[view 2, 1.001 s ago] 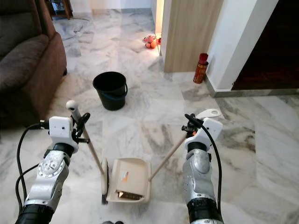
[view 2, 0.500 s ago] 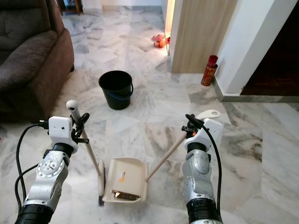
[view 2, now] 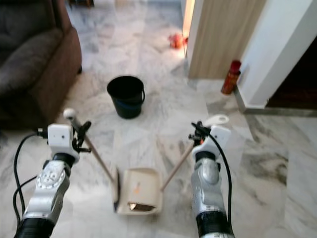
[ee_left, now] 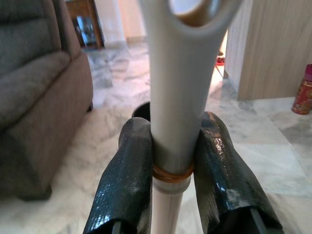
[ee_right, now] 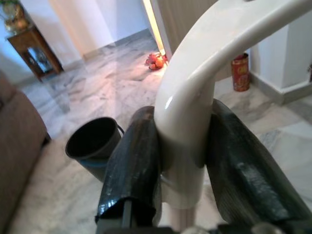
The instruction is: Sweep floor
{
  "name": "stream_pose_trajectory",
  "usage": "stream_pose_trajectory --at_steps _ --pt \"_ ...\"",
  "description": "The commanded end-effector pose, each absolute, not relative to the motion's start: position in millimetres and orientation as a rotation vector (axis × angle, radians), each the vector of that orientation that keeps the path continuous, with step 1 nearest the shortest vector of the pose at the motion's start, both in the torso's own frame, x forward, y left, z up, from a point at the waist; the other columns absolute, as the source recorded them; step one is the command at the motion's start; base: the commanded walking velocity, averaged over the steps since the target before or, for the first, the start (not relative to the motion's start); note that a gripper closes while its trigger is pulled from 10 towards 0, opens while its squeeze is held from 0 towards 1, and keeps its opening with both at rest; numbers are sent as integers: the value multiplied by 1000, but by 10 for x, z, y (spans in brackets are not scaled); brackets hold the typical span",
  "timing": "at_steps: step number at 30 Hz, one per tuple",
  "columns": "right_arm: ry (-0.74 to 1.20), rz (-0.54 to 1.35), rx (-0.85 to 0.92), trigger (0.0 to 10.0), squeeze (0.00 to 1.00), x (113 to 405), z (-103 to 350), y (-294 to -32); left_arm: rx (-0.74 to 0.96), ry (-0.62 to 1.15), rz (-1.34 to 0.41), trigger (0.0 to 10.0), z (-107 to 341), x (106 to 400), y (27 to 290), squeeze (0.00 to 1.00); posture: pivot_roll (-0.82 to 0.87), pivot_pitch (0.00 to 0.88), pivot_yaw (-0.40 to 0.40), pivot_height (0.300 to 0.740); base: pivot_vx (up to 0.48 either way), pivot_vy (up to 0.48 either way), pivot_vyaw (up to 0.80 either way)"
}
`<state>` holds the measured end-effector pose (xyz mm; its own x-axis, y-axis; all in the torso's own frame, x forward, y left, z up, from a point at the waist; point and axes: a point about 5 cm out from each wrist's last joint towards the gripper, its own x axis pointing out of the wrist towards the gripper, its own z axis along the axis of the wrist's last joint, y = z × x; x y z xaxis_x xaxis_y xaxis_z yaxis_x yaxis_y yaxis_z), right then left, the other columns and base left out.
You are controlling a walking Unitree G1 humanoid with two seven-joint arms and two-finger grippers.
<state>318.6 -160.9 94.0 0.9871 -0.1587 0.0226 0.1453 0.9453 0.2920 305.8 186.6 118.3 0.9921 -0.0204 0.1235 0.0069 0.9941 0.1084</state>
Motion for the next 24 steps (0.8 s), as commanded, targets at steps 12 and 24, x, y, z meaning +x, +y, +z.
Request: stream_pose_trajectory --at_steps 12,24 --pt "-85 -163 310 10000 0 3185 1007 -1665 110 -167 -25 10000 1278 3078 1820 0 -8 93 -1 740 380 0 178" --pt "-78 -141 303 10000 0 3180 997 -1628 110 -164 -30 10000 1274 3075 1810 0 -6 93 1 740 382 0 245"
